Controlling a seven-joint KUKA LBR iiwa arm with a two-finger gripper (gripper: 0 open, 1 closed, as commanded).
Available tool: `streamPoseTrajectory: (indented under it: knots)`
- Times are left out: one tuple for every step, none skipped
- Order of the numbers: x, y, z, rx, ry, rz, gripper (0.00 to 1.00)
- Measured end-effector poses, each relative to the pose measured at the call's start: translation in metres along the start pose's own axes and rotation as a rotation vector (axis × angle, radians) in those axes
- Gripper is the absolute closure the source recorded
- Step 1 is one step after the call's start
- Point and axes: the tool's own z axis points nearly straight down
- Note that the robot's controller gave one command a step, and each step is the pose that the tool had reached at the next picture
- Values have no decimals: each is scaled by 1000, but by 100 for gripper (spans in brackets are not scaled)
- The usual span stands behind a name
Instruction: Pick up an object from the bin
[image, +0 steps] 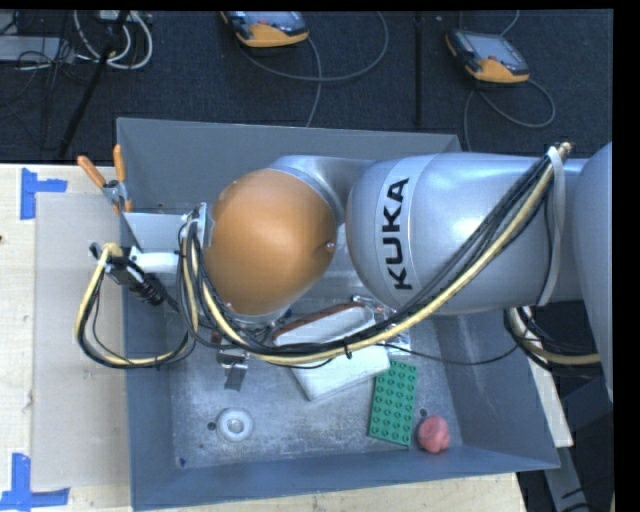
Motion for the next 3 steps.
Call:
streamPoseTrajectory:
  knots:
    - [0,2,-2,-3,0,4,0]
    - [-29,9,77,-5,-5,-192,0]
    - [-63,10,76,-6,-3,-222,0]
